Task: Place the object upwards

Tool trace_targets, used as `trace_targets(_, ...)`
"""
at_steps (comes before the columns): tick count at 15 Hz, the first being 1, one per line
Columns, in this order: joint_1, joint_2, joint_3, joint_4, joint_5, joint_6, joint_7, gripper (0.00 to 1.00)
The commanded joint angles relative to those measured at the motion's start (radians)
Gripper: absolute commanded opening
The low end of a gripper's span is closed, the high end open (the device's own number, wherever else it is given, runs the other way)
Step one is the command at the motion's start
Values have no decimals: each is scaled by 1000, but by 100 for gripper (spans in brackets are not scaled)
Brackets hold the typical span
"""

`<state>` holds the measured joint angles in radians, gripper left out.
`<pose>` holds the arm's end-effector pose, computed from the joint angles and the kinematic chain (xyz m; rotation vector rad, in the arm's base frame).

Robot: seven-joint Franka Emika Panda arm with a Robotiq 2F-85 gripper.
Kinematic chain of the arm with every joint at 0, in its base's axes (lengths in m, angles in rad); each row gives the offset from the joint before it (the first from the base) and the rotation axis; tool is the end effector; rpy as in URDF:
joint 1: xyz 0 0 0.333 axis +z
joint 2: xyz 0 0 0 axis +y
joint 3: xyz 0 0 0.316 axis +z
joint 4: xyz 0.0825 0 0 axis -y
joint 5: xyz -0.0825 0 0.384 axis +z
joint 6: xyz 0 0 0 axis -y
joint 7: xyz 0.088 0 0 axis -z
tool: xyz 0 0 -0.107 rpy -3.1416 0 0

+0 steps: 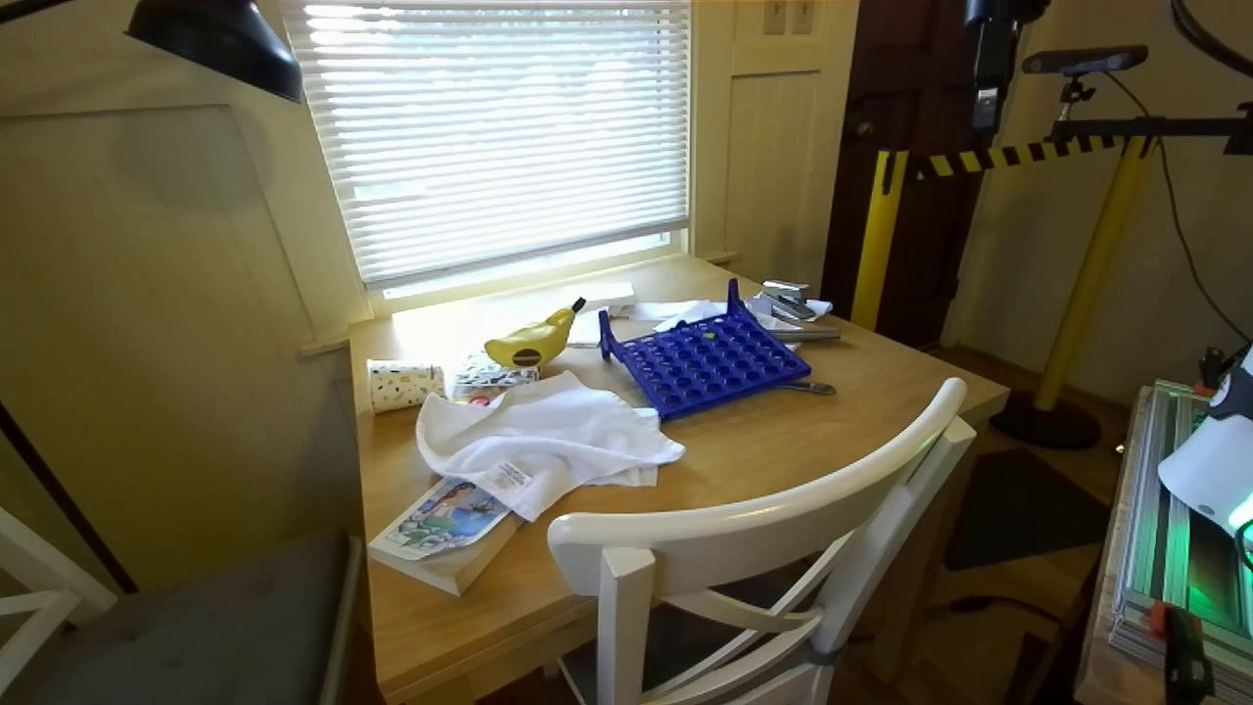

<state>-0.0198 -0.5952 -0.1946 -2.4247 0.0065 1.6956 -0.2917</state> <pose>0.3488 -0.0820 0.5006 -2.9868 -0.1744 0.1676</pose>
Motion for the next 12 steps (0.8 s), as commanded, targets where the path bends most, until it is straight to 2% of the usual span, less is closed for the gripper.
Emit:
trace_targets(1, -44, -8, 8, -74, -11, 46, 41, 100)
trace_targets(5, -112, -28, 62, -162, -108, 136, 188, 100)
trace_targets(6, -116, -27, 68, -166, -124, 115, 200, 100)
trace_targets(7, -93, 1, 43, -129, -84, 105, 148, 100)
trace_targets(12, -116, -21, 57, -160, -103, 129, 204, 100)
